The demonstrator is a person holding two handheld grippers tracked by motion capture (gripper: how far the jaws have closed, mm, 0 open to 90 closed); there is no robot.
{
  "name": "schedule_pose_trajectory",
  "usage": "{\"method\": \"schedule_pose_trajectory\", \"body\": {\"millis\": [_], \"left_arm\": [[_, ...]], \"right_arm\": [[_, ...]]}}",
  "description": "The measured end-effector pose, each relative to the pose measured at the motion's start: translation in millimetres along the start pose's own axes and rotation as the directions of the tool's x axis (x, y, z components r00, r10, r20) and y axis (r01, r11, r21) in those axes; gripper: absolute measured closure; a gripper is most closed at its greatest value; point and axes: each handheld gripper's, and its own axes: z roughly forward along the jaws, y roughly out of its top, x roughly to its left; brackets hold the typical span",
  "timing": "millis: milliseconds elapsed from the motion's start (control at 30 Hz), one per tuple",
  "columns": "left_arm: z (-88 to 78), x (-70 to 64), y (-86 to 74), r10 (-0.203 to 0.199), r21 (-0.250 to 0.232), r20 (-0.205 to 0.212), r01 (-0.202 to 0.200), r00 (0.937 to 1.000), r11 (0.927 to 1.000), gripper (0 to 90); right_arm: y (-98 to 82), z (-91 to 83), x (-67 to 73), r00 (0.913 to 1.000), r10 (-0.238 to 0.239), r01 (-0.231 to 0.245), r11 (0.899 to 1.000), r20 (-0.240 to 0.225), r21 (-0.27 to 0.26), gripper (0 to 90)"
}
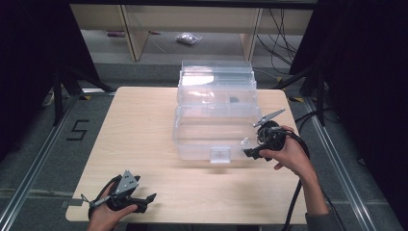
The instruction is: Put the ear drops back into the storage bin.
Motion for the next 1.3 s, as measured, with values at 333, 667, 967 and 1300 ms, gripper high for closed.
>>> {"method": "schedule_pose_trajectory", "body": {"millis": [333, 667, 967, 1300], "left_arm": [[0.0, 0.0, 0.0, -0.001, 0.000, 0.000, 0.001, 1.0000, 1.0000, 15.1], [-1.0, -0.2, 0.3, 0.003, 0.004, 0.011, -0.003, 0.9999, 1.0000, 15.1], [-0.7, -0.6, 0.3, -0.004, -0.004, 0.003, 0.004, 1.0000, 1.0000, 15.1], [-1.8, -0.6, 1.0, 0.007, -0.002, 0.010, -0.007, 0.9999, 1.0000, 15.0]], "right_arm": [[-10.3, -4.9, 6.5, 0.9998, -0.003, 0.004, 1.000, 0.017, -0.029, 22.7], [-22.4, 0.5, 12.8, 1.0000, -0.005, 0.005, 0.998, 0.002, -0.060, 22.7], [-29.4, 6.6, 19.7, 0.9990, -0.044, 0.043, 0.994, -0.007, -0.105, 22.3], [-35.7, 9.8, 22.2, 0.9989, -0.044, 0.042, 0.993, -0.015, -0.114, 21.8]]}}
